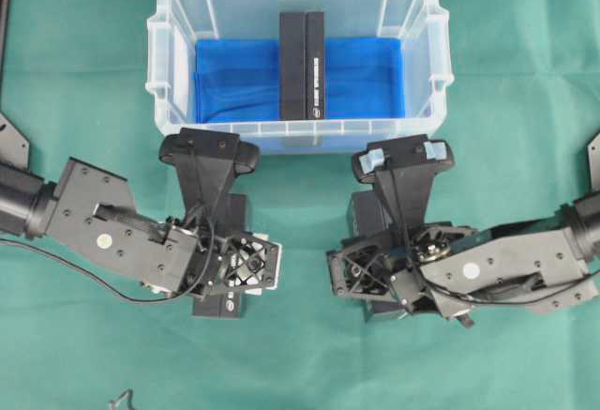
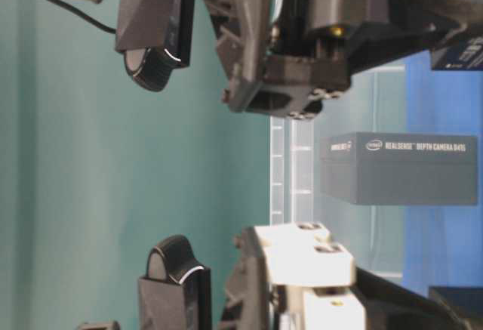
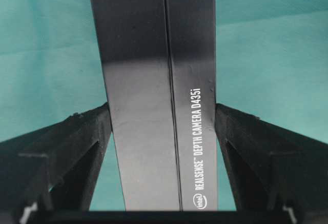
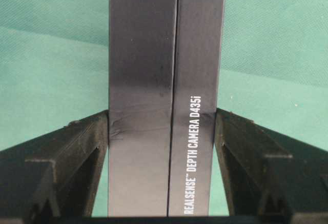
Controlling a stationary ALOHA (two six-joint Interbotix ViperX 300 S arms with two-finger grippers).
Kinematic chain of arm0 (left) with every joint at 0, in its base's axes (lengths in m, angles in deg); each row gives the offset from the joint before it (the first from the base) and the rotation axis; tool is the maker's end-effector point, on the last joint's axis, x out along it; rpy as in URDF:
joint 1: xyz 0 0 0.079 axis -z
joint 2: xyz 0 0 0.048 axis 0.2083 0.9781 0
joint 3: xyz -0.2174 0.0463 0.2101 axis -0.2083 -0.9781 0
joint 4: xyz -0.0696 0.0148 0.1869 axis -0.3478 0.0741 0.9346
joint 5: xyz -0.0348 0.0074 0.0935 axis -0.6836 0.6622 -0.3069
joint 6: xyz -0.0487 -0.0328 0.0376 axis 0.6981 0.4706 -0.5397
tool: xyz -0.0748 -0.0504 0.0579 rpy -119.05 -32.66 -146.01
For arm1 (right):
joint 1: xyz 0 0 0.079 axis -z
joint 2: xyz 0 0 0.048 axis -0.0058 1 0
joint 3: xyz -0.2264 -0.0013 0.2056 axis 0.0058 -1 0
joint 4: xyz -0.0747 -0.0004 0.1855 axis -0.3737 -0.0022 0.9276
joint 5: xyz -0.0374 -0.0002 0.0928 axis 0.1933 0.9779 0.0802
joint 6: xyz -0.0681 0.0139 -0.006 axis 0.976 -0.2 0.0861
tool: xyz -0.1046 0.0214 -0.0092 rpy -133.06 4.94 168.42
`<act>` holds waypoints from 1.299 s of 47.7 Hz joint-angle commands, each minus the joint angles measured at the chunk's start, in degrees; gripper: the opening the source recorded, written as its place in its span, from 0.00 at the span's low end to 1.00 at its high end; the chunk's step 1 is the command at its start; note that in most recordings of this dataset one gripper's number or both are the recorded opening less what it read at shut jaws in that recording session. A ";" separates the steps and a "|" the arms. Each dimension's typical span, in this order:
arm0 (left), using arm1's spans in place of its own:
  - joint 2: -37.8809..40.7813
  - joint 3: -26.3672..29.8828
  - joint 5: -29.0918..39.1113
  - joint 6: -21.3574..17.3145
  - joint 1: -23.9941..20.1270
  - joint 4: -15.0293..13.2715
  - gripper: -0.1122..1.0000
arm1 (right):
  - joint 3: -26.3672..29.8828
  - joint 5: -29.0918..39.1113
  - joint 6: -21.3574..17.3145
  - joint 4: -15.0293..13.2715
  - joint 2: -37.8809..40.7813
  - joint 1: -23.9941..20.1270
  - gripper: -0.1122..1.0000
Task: Take the box out of the case with both arms.
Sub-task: 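Lower both boxes upright onto the table in front of the bin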
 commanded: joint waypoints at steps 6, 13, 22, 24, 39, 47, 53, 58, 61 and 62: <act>-2.11 -0.26 -1.41 0.09 0.26 -2.29 0.68 | 0.53 -0.26 -0.09 -0.35 -1.14 -0.26 0.70; -2.55 -1.23 -2.55 0.00 0.18 -3.87 0.68 | 0.62 -0.35 0.18 -0.35 -1.14 -0.26 0.72; -3.69 -3.52 -7.65 -1.05 0.26 -4.22 0.68 | 0.79 -0.53 0.44 -0.26 -1.14 -0.26 0.92; -4.04 -4.22 -8.70 -1.05 0.18 -4.39 0.68 | 0.79 -0.53 0.44 -0.26 -1.14 -0.26 0.92; -4.92 -5.80 -10.63 -0.88 0.35 -4.66 0.91 | 0.97 -0.53 0.44 -0.26 -1.14 -0.35 0.92; -4.92 -5.71 -10.63 -0.88 0.26 -4.66 0.88 | 1.23 -0.35 0.44 -0.35 -1.14 -0.35 0.92; -5.10 -5.27 -10.37 -0.88 0.26 -4.57 0.89 | 1.93 0.00 0.44 -0.26 -1.58 -0.35 0.92; -5.27 -4.13 -9.93 -1.05 0.35 -4.66 0.89 | 2.46 1.14 0.44 -0.35 -2.55 -0.35 0.92; -5.36 -3.16 -9.14 -1.14 0.26 -4.57 0.89 | 2.99 2.46 0.44 -0.35 -3.16 -0.35 0.92; -5.36 -2.90 -8.79 -1.23 0.26 -4.57 0.89 | 3.25 2.81 0.44 -0.35 -3.43 -0.35 0.92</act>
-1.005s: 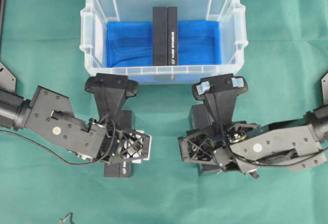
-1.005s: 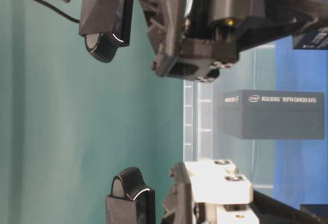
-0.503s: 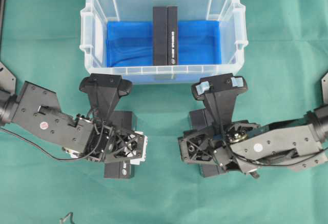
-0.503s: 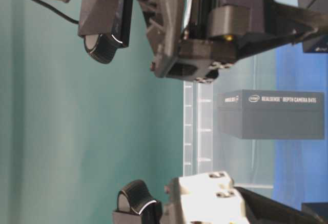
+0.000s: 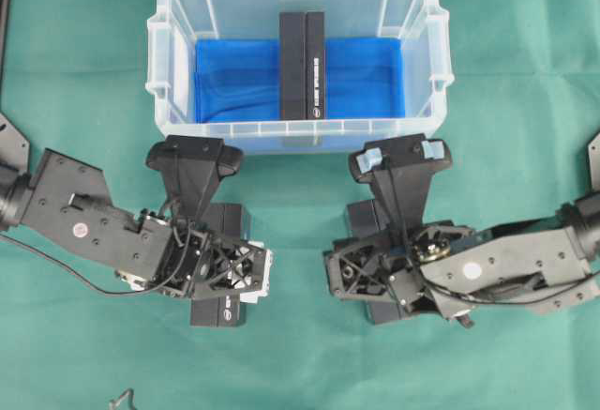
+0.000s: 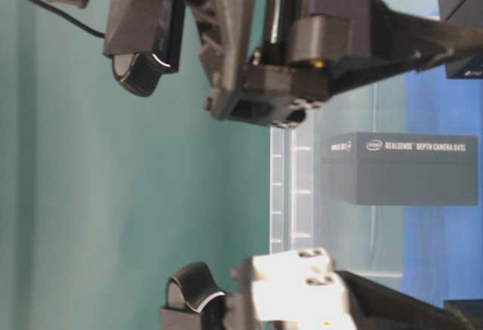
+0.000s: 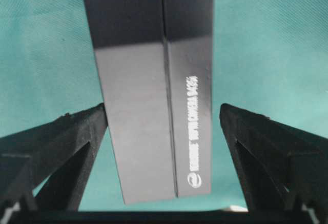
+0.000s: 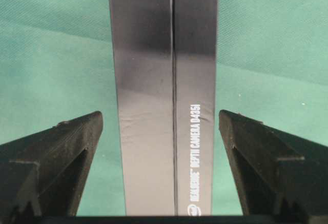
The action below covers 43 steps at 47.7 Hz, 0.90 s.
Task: Take the box out of the case with both arms.
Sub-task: 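Lower both boxes upright onto the table in front of the bin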
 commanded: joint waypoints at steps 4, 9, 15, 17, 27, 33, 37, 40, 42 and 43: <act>-2.11 3.52 3.25 -0.26 0.18 0.18 0.88 | 2.99 3.25 0.09 -0.26 -4.13 -0.35 0.92; -2.72 5.27 6.86 -1.05 0.18 0.26 0.88 | 5.01 6.59 0.18 -0.79 -5.54 -0.26 0.92; -4.04 8.44 10.99 -2.46 -0.09 0.70 0.88 | 7.38 10.46 0.35 -0.97 -7.12 -0.35 0.91; -4.57 9.67 12.30 -2.72 -0.26 0.88 0.88 | 8.17 11.60 0.70 -0.97 -7.56 -0.26 0.91; -7.73 16.52 20.57 -3.87 -1.67 2.20 0.88 | 13.18 17.40 4.13 -1.49 -9.23 -0.35 0.90; -8.70 20.74 26.02 -5.10 -2.11 2.20 0.88 | 16.08 20.92 5.54 -1.41 -9.32 -0.35 0.90; -8.61 23.03 28.74 -5.45 -2.11 2.29 0.88 | 18.11 22.94 6.68 -1.41 -9.32 -0.35 0.90; -8.26 24.70 29.97 -5.45 -2.11 2.29 0.88 | 19.25 24.43 7.56 -1.41 -9.32 -0.26 0.90; -8.09 25.22 30.50 -5.54 -2.11 2.29 0.88 | 19.95 25.40 8.09 -1.41 -9.32 -0.26 0.90; -7.91 25.31 30.67 -5.54 -2.11 2.29 0.88 | 20.21 25.84 8.26 -1.41 -9.32 -0.35 0.90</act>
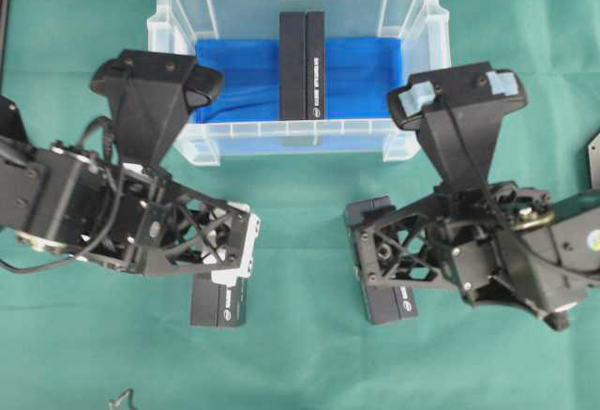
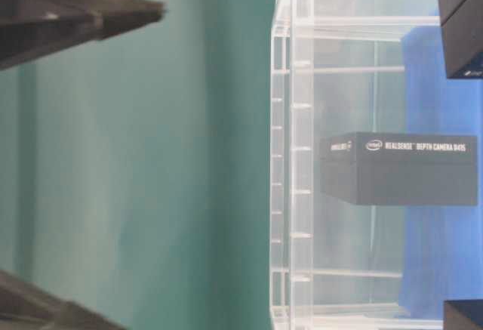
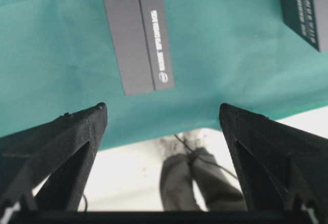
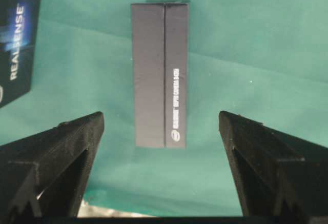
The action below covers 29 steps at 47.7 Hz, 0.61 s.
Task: Take the box out of the case with both arms.
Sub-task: 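Lower both boxes upright onto the table in front of the bin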
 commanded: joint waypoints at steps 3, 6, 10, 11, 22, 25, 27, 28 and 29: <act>-0.44 2.37 1.14 -0.18 -0.18 0.35 0.88 | 2.64 2.64 0.79 -0.26 -1.76 -0.26 0.90; -0.62 2.20 1.23 -0.09 -0.18 0.44 0.88 | 2.64 3.25 0.97 -0.26 -1.76 -0.26 0.90; -0.62 2.11 1.23 -0.09 0.00 0.44 0.88 | 2.64 3.25 0.97 -0.26 -1.76 -0.18 0.90; -0.62 2.11 1.23 0.00 0.00 0.44 0.88 | 2.64 3.25 0.97 -0.18 -1.76 -0.18 0.90; -0.62 2.11 1.32 0.09 0.18 0.44 0.88 | 2.64 3.25 1.05 0.00 -1.76 -0.26 0.90; -0.62 2.11 1.23 0.09 0.18 0.44 0.88 | 2.64 3.25 1.05 0.09 -1.76 -0.26 0.90; -0.70 2.02 1.32 0.09 0.18 0.44 0.88 | 2.64 3.25 1.05 0.18 -1.76 -0.26 0.90; -0.70 2.02 1.23 0.00 0.18 0.44 0.88 | 2.64 3.25 1.05 0.18 -1.76 -0.26 0.90; -0.70 2.02 1.23 0.00 0.26 0.44 0.88 | 2.64 3.34 1.05 0.18 -1.76 -0.26 0.90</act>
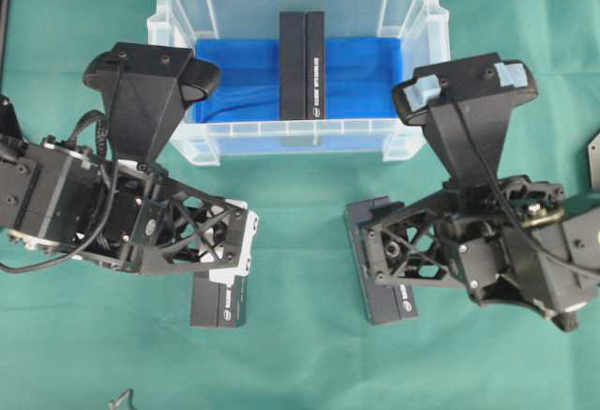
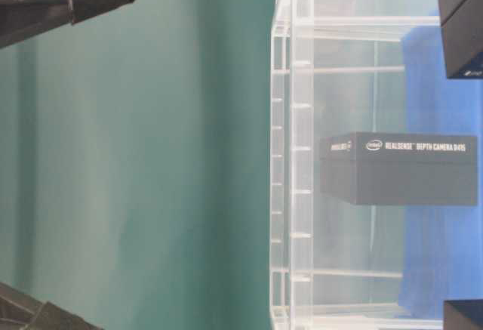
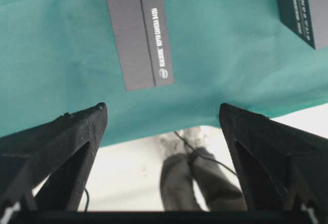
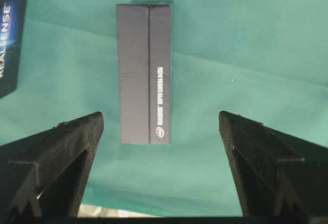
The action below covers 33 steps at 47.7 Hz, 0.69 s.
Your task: Take the box out of the case with both arms.
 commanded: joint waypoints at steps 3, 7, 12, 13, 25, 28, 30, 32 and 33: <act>-0.97 0.79 0.09 -0.18 0.44 0.26 0.88 | 1.32 0.44 0.18 0.35 -1.76 -0.35 0.90; -1.67 0.09 0.53 -0.18 0.79 0.26 0.88 | 1.23 1.41 0.79 1.14 -1.93 -0.53 0.90; -3.52 -1.85 1.85 0.18 1.41 0.09 0.88 | 0.44 3.08 2.20 2.81 -2.46 -0.62 0.90; -4.04 -2.29 2.20 0.26 1.58 0.09 0.88 | 0.09 3.43 2.29 3.08 -2.72 -0.70 0.90; -11.78 -10.46 3.52 3.60 3.87 -0.26 0.88 | -7.47 4.39 1.58 5.89 -8.53 -1.05 0.90; -14.15 -13.10 3.52 5.10 4.66 -0.35 0.88 | -9.67 4.39 1.23 6.24 -10.55 -1.14 0.90; -15.56 -14.50 3.52 5.98 5.19 -0.26 0.88 | -11.25 4.31 0.97 6.24 -11.87 -1.23 0.90; -16.87 -16.17 3.52 6.59 5.71 -0.35 0.88 | -12.66 4.31 0.62 6.24 -13.18 -1.23 0.90; -17.49 -16.88 3.52 6.94 5.98 -0.35 0.88 | -13.36 4.31 0.35 6.24 -13.89 -1.32 0.90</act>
